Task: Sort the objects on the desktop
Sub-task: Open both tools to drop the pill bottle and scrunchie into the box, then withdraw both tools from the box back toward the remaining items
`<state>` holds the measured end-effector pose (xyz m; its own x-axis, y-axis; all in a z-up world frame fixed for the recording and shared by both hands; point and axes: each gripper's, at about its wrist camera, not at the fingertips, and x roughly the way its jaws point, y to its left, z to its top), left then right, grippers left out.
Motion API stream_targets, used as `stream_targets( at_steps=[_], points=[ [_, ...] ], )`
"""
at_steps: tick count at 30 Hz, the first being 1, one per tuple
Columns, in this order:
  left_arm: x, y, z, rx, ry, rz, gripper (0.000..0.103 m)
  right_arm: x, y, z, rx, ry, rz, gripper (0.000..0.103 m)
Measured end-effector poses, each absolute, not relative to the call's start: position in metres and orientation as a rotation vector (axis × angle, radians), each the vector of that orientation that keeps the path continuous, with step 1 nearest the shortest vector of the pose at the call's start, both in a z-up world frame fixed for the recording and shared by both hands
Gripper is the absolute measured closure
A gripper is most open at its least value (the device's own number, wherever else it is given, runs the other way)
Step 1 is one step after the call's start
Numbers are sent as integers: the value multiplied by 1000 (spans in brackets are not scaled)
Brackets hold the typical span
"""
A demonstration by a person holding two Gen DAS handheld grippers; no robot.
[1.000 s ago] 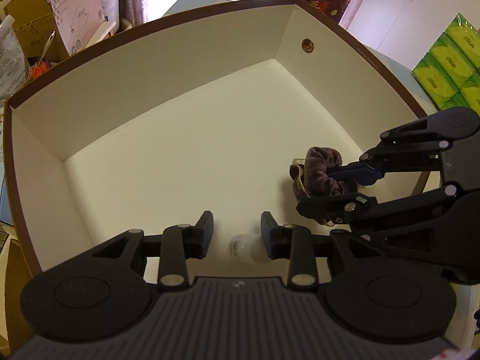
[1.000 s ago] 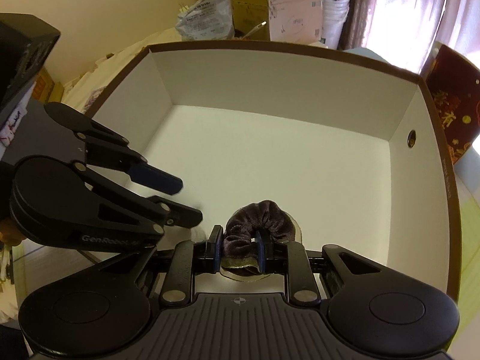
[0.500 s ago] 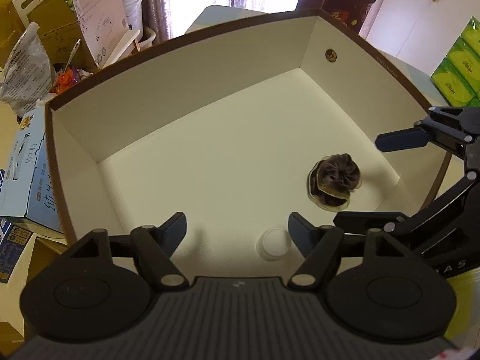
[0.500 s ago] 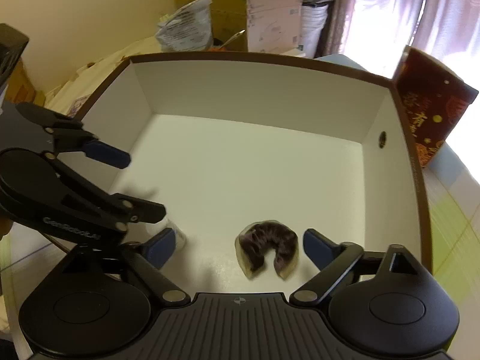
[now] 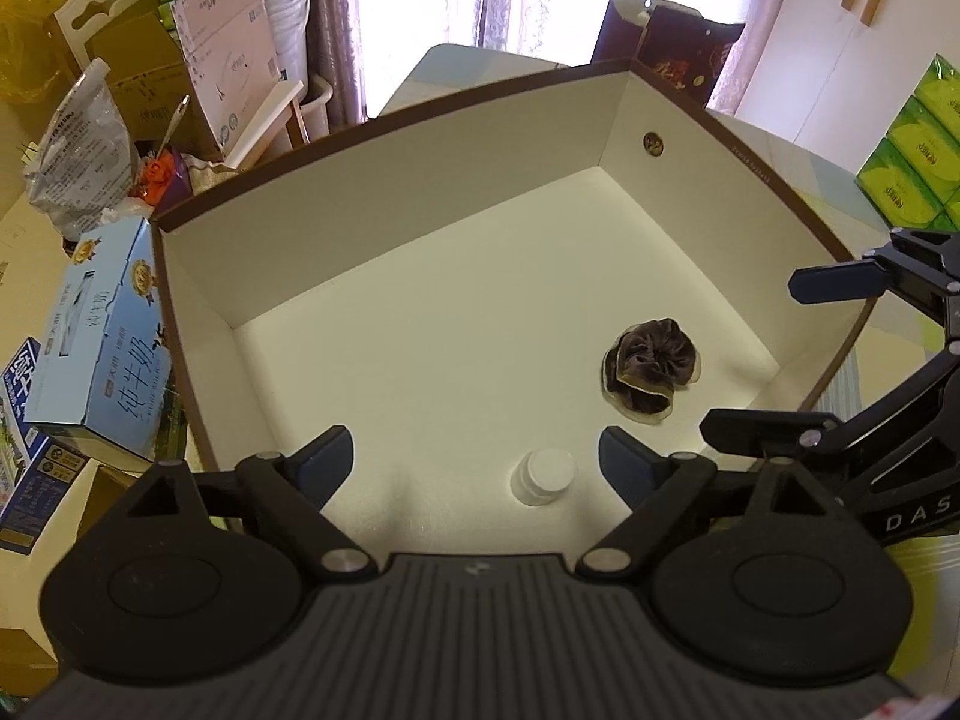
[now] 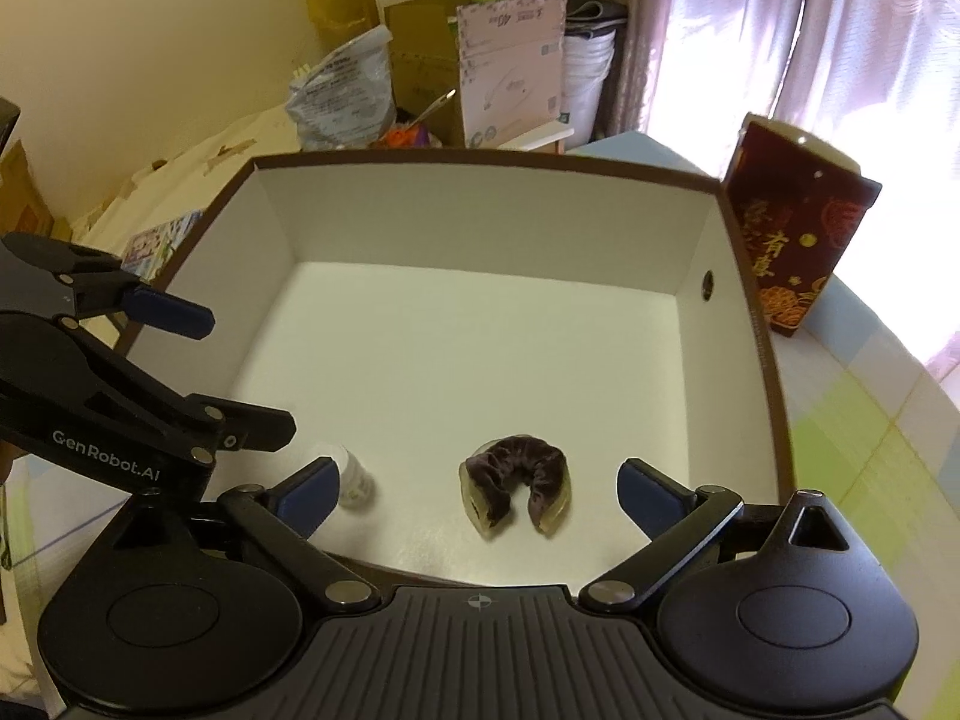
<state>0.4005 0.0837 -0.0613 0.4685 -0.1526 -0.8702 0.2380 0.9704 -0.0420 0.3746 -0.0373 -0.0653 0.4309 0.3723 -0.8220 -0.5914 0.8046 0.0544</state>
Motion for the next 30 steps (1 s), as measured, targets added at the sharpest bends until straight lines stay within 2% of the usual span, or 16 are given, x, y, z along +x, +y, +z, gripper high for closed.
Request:
stream_targets(
  at_steps=[12,21,30],
  points=[
    [368,86,-33,96,991,-190,15,344,-49,-37,-202,852,601,2],
    [333,84,-6,98,919,-170,12,313,-67,-10,-59,783,578,2],
    [295,80,18,110,856,-148,10,280,-80,22,-50,713,578,2]
  ],
)
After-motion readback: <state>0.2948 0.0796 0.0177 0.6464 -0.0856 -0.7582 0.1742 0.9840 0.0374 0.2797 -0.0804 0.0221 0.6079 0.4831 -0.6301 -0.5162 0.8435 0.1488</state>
